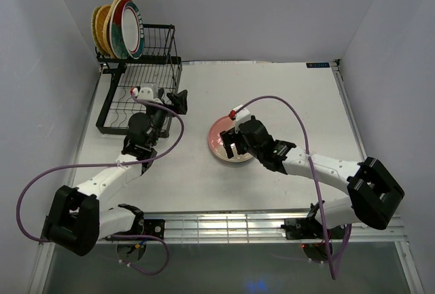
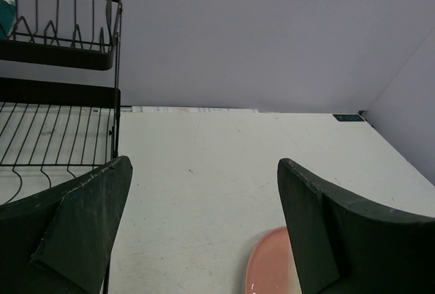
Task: Load the plates into the dish rack
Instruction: Pick up the plate at the center of the board.
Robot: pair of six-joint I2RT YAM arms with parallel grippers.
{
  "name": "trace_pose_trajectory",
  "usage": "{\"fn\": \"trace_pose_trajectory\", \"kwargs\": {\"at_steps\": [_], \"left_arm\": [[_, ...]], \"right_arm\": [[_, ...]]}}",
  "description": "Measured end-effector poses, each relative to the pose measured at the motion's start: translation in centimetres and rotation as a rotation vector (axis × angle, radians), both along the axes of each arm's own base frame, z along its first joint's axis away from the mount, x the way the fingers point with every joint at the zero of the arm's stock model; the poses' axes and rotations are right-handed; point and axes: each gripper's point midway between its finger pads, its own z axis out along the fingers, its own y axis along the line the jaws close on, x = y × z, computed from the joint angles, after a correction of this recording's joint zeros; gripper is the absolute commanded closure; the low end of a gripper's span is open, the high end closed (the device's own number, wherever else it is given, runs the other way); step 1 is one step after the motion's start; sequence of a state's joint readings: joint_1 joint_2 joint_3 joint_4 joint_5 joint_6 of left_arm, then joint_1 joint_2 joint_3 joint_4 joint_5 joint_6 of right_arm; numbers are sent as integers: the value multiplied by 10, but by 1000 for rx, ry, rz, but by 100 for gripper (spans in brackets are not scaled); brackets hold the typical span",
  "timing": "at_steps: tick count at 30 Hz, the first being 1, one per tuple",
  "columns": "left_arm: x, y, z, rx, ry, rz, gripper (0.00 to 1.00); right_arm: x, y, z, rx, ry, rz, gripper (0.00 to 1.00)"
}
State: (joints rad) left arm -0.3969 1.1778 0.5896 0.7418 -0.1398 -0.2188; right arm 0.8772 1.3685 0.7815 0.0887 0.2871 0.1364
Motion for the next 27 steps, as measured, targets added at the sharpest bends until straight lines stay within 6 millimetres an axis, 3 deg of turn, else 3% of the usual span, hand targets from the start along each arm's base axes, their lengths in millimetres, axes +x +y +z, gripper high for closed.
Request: {"fn": "trace_pose_trajectory", "kwargs": {"at_steps": [4, 12, 17, 27], "left_arm": [[2, -15, -15, 20, 31, -74, 2], [7, -54, -83, 101, 199, -259, 2], [7, -67, -104, 136, 253, -300, 2], [14, -92, -141, 203, 350, -373, 4]], "right_arm": [[8, -11, -1, 0, 18, -76, 8], [45, -57, -8, 109, 118, -270, 2], [51, -82, -22, 176, 201, -339, 0], [45, -82, -34, 273, 300, -327, 5]]}}
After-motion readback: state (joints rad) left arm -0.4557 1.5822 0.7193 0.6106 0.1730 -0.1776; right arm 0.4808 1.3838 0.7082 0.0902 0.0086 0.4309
